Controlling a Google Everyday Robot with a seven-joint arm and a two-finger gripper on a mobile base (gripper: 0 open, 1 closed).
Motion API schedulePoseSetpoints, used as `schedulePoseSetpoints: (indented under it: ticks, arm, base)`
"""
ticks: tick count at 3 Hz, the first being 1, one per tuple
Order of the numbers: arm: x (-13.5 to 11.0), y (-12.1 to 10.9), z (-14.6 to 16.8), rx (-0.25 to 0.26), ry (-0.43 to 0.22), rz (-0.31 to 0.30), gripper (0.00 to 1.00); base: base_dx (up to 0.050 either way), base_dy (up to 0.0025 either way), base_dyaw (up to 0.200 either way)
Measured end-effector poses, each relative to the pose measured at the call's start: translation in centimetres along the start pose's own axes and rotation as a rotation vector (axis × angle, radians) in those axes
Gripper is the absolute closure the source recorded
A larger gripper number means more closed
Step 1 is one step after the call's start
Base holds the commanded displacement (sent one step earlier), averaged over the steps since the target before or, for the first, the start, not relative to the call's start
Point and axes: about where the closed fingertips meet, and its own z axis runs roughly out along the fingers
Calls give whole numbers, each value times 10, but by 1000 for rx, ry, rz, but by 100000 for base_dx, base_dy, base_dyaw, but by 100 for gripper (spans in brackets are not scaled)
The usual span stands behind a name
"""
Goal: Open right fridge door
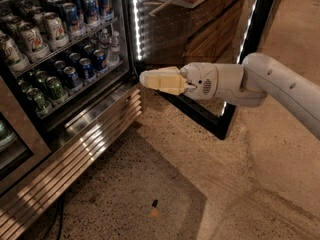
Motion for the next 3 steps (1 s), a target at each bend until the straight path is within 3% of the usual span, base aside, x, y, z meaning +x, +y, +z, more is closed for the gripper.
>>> schedulePoseSetpoints:
  ticks: [3]
  arm:
    - [0,0,0,0,0,0,12]
  base:
    - [0,0,0]
